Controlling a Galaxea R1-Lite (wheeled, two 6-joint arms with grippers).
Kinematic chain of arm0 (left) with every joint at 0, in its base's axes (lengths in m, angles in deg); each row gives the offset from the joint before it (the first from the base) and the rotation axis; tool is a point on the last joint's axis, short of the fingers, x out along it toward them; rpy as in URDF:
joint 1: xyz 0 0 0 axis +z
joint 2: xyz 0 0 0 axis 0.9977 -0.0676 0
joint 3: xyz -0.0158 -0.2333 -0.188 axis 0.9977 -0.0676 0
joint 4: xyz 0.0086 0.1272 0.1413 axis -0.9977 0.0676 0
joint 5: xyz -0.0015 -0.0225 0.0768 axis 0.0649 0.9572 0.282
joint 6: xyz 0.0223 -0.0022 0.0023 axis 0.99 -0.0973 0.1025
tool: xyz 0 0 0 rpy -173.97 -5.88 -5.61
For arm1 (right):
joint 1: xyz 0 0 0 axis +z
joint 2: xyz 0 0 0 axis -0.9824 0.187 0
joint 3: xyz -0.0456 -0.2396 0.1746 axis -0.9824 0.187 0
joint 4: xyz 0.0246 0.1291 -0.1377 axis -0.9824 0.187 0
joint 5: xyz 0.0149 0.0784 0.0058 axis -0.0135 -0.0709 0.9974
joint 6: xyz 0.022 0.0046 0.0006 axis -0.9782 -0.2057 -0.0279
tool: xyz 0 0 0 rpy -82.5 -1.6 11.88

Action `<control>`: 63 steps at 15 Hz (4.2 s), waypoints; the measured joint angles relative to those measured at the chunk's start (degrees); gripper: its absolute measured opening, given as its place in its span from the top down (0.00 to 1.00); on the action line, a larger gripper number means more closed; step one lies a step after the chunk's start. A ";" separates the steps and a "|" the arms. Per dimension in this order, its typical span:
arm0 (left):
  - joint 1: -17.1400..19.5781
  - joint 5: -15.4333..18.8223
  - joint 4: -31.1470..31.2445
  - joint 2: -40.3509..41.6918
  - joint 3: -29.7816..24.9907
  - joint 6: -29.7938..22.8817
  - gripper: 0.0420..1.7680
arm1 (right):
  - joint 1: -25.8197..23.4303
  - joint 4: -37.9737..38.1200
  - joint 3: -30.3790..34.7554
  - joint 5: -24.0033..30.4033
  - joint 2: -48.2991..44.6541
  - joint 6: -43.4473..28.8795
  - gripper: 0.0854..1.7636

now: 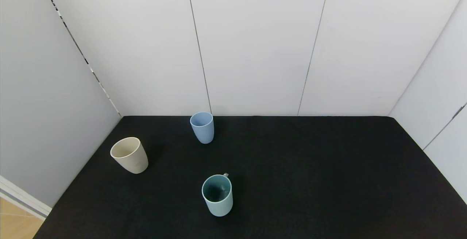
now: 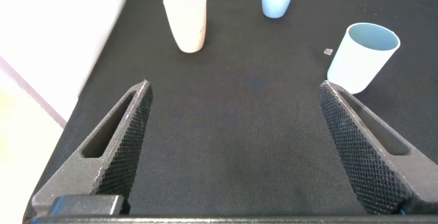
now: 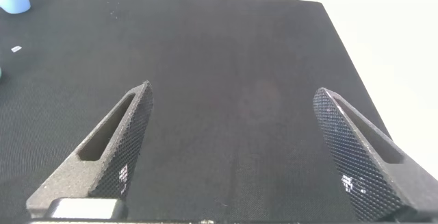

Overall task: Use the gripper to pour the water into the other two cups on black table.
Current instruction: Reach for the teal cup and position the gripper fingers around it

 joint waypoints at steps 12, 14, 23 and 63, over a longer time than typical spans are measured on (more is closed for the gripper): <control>0.00 15.59 3.72 -0.02 6.63 -0.02 0.03 | 0.00 -0.02 0.00 0.00 0.00 -0.02 0.03; 0.00 26.09 10.63 -0.79 10.45 0.18 0.03 | 0.00 -0.02 0.00 0.02 0.00 -0.02 0.03; -8.22 30.66 9.86 -26.76 16.86 14.10 0.03 | 0.00 -0.02 0.00 0.02 0.00 0.00 0.03; -21.86 27.33 -89.47 -124.66 9.78 16.10 0.03 | 0.00 -0.02 0.00 0.00 0.00 -0.02 0.03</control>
